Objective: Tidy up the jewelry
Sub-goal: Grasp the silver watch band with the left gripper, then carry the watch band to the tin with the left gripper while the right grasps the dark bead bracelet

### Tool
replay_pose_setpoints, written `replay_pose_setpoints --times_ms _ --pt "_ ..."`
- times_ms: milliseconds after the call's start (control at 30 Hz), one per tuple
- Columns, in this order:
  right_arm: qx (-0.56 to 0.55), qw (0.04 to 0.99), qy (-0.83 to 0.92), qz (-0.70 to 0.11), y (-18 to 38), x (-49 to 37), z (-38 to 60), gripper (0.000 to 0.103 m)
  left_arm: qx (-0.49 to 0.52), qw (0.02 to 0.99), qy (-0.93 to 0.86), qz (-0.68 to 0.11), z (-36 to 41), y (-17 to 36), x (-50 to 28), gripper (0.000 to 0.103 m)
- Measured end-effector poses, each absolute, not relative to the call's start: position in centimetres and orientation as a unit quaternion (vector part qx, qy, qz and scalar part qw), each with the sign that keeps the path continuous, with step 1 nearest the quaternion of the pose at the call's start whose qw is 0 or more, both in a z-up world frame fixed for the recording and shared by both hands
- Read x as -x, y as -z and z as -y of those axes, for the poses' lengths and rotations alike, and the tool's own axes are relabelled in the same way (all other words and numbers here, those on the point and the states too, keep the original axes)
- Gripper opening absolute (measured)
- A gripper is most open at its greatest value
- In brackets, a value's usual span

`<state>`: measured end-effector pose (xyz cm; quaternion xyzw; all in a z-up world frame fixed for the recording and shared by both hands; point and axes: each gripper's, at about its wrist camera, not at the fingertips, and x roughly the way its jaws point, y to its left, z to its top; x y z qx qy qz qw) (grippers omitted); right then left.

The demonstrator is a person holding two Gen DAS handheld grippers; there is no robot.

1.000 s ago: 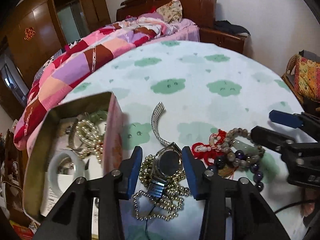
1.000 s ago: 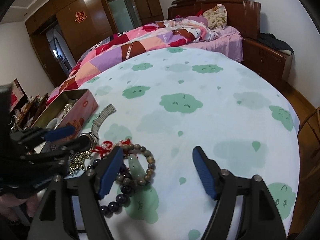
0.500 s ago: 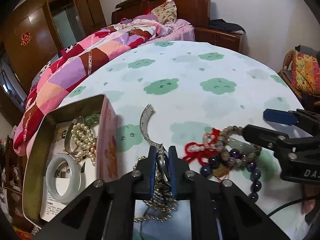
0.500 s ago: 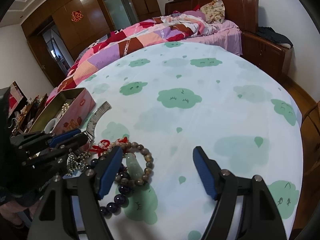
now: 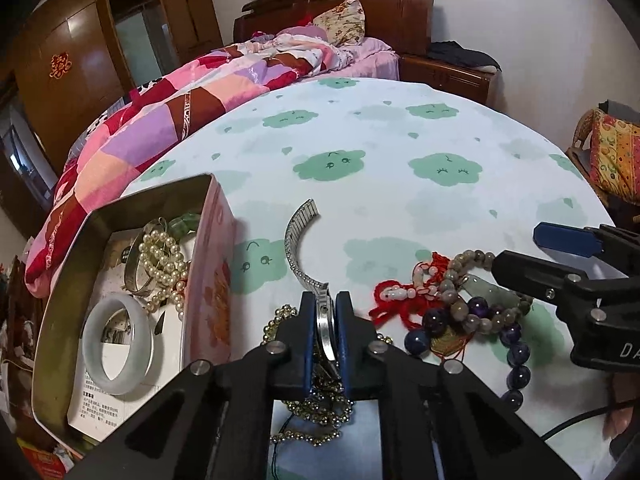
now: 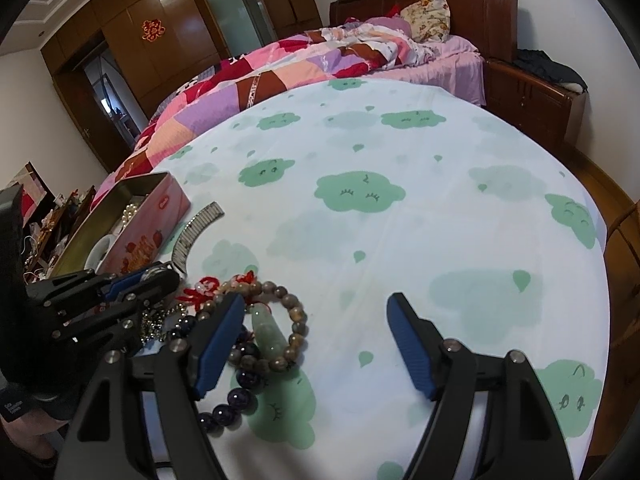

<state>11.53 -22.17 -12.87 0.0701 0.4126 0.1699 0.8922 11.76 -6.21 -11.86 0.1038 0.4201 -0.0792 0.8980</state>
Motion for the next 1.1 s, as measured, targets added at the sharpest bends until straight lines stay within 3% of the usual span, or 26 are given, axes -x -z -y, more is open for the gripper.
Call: replay_pose_setpoints --times_ms 367,433,500,567,933,1100 --pt "-0.075 0.895 -0.177 -0.402 12.7 -11.3 22.1 0.076 -0.066 0.914 0.078 -0.392 5.1 9.6 -10.2 0.008" --pt "-0.073 0.898 -0.179 -0.396 12.5 -11.1 22.1 0.070 -0.054 0.922 0.076 -0.376 4.7 8.5 -9.3 0.009" --pt "-0.066 0.899 -0.183 -0.392 12.4 -10.8 21.9 0.058 -0.050 0.928 0.070 -0.362 4.4 7.7 -8.6 0.009" --pt "-0.060 0.900 -0.190 -0.387 12.2 -10.7 21.7 0.054 -0.042 0.932 0.071 -0.353 4.0 7.1 -7.9 0.009" --pt "-0.014 0.897 -0.204 -0.392 12.3 -10.2 20.1 0.053 -0.020 0.929 0.082 -0.359 3.5 7.6 -7.1 0.009" --pt "-0.040 0.888 -0.189 -0.418 13.0 -11.1 21.0 0.047 -0.023 0.929 0.087 -0.359 4.0 7.7 -7.0 0.009"
